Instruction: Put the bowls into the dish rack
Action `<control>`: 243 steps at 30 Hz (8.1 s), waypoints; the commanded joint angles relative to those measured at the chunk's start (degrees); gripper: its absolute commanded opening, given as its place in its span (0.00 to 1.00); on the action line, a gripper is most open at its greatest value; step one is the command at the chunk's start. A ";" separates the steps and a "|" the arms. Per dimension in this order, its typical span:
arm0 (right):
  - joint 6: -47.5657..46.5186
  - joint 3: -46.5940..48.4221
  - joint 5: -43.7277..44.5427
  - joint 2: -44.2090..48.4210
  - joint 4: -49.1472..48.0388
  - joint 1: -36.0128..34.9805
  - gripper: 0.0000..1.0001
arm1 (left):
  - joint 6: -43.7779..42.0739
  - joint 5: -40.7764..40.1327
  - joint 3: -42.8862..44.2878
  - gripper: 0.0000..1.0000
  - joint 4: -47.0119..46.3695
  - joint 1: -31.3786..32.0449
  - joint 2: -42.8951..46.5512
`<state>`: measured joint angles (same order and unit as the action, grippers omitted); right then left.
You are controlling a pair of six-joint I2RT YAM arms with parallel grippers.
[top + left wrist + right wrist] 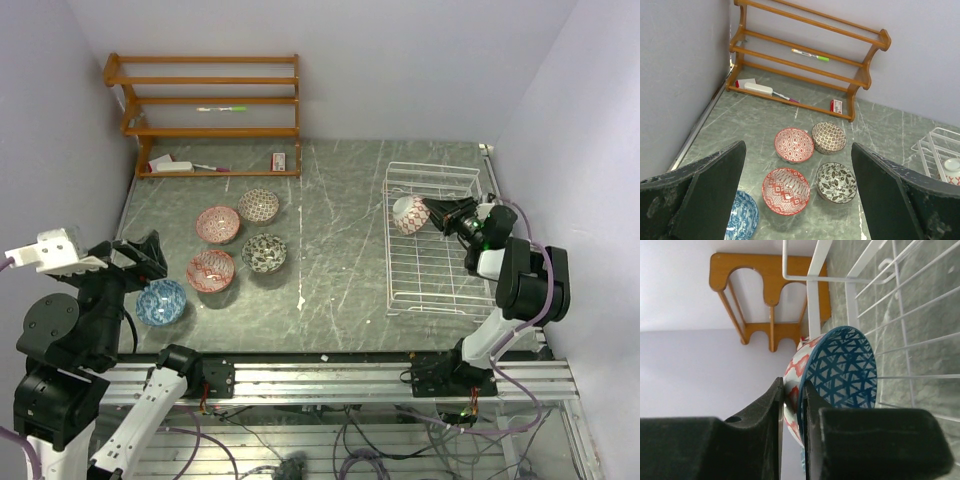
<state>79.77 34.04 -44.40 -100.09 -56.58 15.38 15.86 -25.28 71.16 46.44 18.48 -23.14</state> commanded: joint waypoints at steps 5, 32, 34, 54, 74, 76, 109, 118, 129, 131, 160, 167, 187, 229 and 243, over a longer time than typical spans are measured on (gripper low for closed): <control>-14.53 0.41 7.94 -0.03 21.59 1.03 0.19 | -0.57 -0.64 -0.57 0.98 -1.54 0.06 0.22; -27.74 5.99 16.19 7.12 40.50 0.98 0.40 | -0.43 -0.87 -0.84 0.98 -1.08 0.06 1.26; -29.68 6.96 18.34 9.90 43.37 0.74 0.46 | -0.33 -0.62 -0.84 0.98 -1.13 0.06 1.25; -52.78 28.72 48.32 10.77 68.46 -19.01 0.68 | -0.54 -0.77 -0.71 0.97 0.03 0.06 1.74; -57.28 28.58 56.62 6.06 72.42 -24.34 0.68 | -1.81 -1.28 -2.71 0.98 1.25 0.06 3.54; -57.28 27.63 56.79 6.73 73.05 -24.56 0.68 | -1.87 -1.20 -2.58 0.97 1.33 0.04 3.65; -49.32 8.37 53.69 31.34 85.16 -33.90 0.68 | -2.35 -0.54 -1.71 0.98 4.00 0.06 6.03; -49.20 11.55 59.77 37.76 86.35 -34.28 0.69 | -2.63 -0.86 -3.03 0.98 3.58 0.06 6.01; -52.90 23.87 61.19 38.52 87.11 -39.95 0.82 | -2.39 -1.19 -2.79 0.98 3.33 0.06 5.26; -53.84 26.98 59.93 37.00 85.49 -44.33 0.83 | -2.23 -1.35 -2.42 0.98 3.02 0.04 4.92; -83.14 55.74 38.45 -15.07 70.51 -74.68 0.77 | -2.39 -3.37 1.52 0.98 5.71 0.06 2.85; -83.25 59.24 41.94 -21.35 70.33 -75.76 0.74 | -2.43 -3.37 0.95 0.97 5.52 0.07 2.92; -79.16 60.06 51.88 -25.23 68.27 -76.02 0.25 | -2.57 -4.40 0.69 0.98 6.90 0.13 3.58; -18.65 -0.64 0.20 23.07 7.51 -11.44 0.01 | -1.83 -0.95 2.55 0.98 4.45 0.15 1.88; -1.71 -2.32 -3.88 5.05 -13.05 -6.17 0.02 | -1.44 -1.07 1.65 0.98 3.93 0.15 1.77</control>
<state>74.19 30.35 -46.50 -91.68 -63.26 8.32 14.35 -26.37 72.69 51.75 18.48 -20.97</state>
